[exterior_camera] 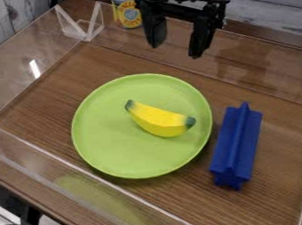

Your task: Put the blue object in the green plate

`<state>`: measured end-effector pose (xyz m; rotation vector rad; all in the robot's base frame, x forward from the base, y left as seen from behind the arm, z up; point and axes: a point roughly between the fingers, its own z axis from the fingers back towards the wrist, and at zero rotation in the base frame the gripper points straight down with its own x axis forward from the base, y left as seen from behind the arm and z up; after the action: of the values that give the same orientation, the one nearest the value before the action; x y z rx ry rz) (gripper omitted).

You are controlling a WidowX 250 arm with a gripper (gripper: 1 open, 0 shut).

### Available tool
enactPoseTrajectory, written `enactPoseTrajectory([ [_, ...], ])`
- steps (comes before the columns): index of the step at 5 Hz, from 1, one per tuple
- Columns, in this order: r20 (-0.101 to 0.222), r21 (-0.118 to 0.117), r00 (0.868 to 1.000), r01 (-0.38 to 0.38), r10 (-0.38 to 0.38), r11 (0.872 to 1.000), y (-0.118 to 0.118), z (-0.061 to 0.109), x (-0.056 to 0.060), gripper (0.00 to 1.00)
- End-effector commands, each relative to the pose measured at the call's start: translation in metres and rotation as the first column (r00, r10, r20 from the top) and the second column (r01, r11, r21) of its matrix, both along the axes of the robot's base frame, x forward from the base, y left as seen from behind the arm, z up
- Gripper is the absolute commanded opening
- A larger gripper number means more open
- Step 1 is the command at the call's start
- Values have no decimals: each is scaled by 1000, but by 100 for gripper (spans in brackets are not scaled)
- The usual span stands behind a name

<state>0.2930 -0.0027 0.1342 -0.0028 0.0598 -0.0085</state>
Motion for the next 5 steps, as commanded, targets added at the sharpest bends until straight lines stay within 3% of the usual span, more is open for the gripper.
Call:
enactPoseTrajectory([
  [1, -16, -2, 1000, -9, 9, 1000, -6, -7, -5, 100],
  [2, -22, -6, 1000, -22, 22, 1000, -19, -12, -16, 100],
  [4, 6, -24, 999, -39, 39, 999, -57, -12, -41, 100],
  [5, 4, -26, 999, -41, 41, 999, -65, -15, -46, 100],
])
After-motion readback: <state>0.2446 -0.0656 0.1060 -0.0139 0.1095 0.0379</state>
